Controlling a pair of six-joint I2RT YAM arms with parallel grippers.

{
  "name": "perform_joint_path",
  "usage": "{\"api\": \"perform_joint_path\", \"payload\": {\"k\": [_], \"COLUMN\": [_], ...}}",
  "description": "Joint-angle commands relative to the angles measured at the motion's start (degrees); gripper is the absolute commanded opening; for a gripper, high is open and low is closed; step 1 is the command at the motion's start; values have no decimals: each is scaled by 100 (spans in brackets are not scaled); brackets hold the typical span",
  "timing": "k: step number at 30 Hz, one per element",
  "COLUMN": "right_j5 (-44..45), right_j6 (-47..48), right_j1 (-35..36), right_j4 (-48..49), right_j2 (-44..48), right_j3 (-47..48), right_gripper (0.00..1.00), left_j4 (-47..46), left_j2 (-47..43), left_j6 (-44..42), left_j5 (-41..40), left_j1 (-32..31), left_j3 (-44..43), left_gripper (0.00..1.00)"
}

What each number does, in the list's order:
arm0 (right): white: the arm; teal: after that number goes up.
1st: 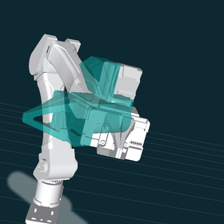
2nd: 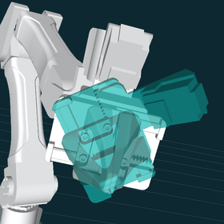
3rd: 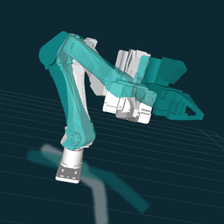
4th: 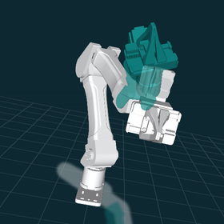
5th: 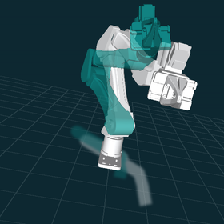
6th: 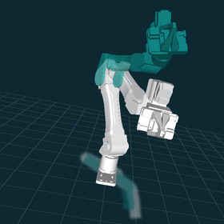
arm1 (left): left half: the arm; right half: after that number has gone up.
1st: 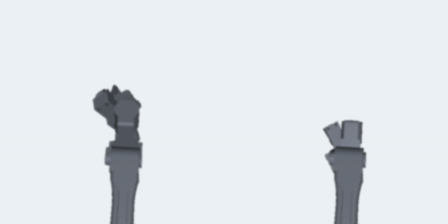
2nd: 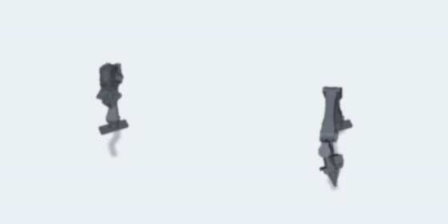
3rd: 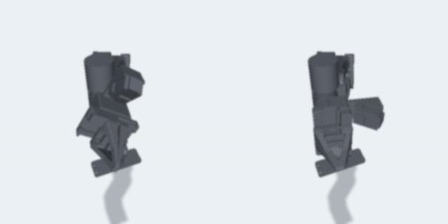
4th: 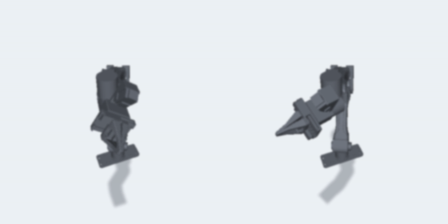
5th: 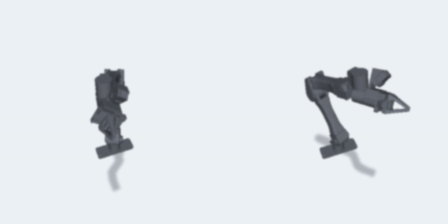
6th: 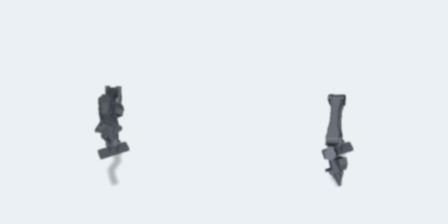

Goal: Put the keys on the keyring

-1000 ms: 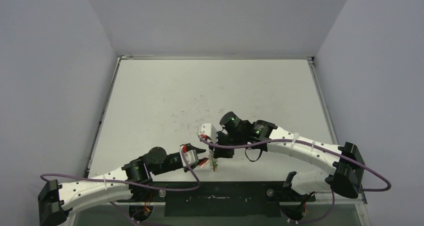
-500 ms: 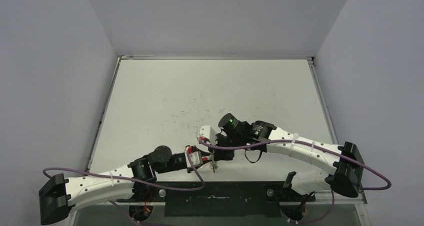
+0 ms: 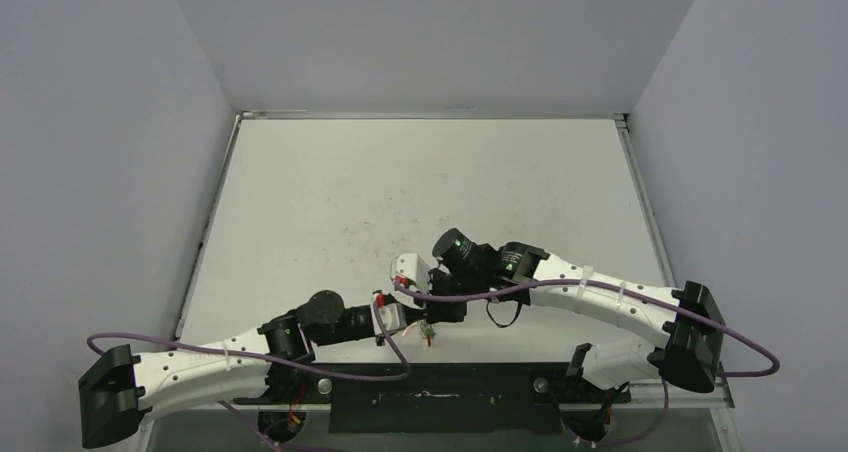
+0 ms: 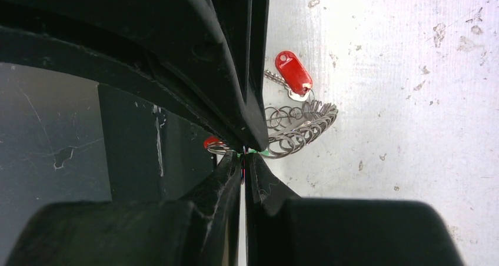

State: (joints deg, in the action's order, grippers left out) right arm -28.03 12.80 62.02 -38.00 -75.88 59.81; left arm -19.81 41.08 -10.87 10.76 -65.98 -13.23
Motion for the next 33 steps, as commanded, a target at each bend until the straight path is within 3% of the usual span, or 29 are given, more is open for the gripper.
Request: {"api": "perform_joint_path", "payload": {"k": [1, 5, 10, 16, 21, 25, 33], "right_j5": [157, 337, 715, 767, -15, -547, -818], "right_j6": [-36, -11, -56, 139, 409, 398, 109], "right_j1": [67, 72, 64, 2, -231, -353, -353], "right_j4": [175, 215, 466, 1335, 2534, 3398, 4270], "right_j2": [-4, 71, 393, 1318, 2186, 2604, 2264], "right_j3": [324, 324, 117, -703, -1648, -2232, -2493], "right_gripper": [0, 1, 37, 58, 60, 53, 41], "left_j4": [-223, -82, -87, -686, -1447, -1983, -2304], "left_j2": [-28, -127, -326, -528, -532, -485, -530], "left_j6": [20, 32, 119, 273, 314, 311, 312], "left_j5": [101, 81, -119, -268, -202, -84, 44], "left_j1": [-29, -29, -29, -29, -29, -29, -29], "left_j3": [-232, -204, -103, 224, 481, 630, 717], "left_gripper": [0, 0, 0, 0, 0, 0, 0]}}
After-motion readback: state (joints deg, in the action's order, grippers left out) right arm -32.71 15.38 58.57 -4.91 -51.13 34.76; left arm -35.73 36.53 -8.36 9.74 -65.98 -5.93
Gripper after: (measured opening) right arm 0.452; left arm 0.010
